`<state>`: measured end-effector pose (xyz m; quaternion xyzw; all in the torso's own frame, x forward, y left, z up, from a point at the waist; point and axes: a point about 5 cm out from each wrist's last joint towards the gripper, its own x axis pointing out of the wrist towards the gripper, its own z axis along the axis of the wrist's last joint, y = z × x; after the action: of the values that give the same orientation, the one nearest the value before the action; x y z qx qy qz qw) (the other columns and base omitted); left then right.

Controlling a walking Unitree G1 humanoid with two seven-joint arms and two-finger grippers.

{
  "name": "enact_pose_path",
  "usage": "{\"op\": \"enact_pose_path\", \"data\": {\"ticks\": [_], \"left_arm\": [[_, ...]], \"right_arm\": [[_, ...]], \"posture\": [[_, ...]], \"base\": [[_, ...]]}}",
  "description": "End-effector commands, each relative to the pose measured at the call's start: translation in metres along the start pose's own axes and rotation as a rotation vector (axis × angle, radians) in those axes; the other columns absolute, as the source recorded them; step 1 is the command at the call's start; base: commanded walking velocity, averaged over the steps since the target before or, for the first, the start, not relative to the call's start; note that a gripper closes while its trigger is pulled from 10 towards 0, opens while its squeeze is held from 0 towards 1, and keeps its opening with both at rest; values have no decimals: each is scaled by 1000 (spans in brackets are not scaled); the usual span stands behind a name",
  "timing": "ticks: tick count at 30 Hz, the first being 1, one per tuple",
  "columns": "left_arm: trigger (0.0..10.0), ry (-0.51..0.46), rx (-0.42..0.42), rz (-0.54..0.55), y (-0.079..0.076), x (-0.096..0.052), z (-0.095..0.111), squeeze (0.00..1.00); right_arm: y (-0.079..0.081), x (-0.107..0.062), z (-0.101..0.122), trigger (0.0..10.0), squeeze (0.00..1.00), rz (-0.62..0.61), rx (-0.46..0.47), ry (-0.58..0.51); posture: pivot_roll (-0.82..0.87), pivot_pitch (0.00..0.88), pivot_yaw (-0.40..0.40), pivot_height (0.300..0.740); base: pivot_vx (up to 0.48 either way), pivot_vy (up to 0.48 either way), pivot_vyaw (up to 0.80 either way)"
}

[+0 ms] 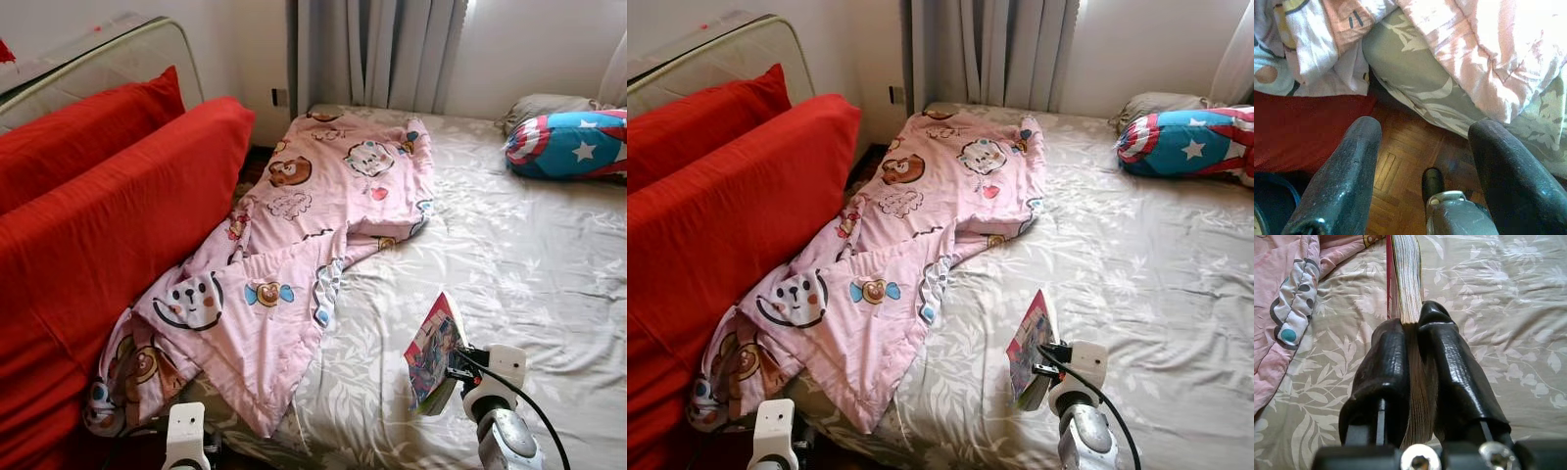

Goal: Clean up the room

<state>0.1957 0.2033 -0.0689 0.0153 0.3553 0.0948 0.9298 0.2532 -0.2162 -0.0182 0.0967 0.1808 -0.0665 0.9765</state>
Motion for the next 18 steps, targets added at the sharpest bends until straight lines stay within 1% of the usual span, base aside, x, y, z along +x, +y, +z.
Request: {"op": "enact_pose_path", "data": {"ticks": [1,4,10,13,18], "left_arm": [[10000,45,-16,9,3,-3,-10,0],[10000,48,-15,7,4,-3,-10,0],[10000,49,-19,7,5,-2,-10,0],[10000,57,0,-6,3,-2,-10,0],[10000,61,5,-12,3,-2,-10,0]], "right_arm": [[2,2,4,10000,0,-2,0,-28],[4,2,5,10000,0,-4,7,-36],[1,2,3,10000,0,-25,6,-13],[-2,3,5,10000,0,-55,36,-14],[-2,3,5,10000,0,-57,26,-9]], "posture": [[-131,0,-17,740],[-127,0,-17,740],[-124,0,-22,740],[-129,0,-20,740],[-136,0,-20,740]], "base": [[0,0,0],[0,0,0],[0,0,0],[0,0,-771],[0,0,-741]]}}
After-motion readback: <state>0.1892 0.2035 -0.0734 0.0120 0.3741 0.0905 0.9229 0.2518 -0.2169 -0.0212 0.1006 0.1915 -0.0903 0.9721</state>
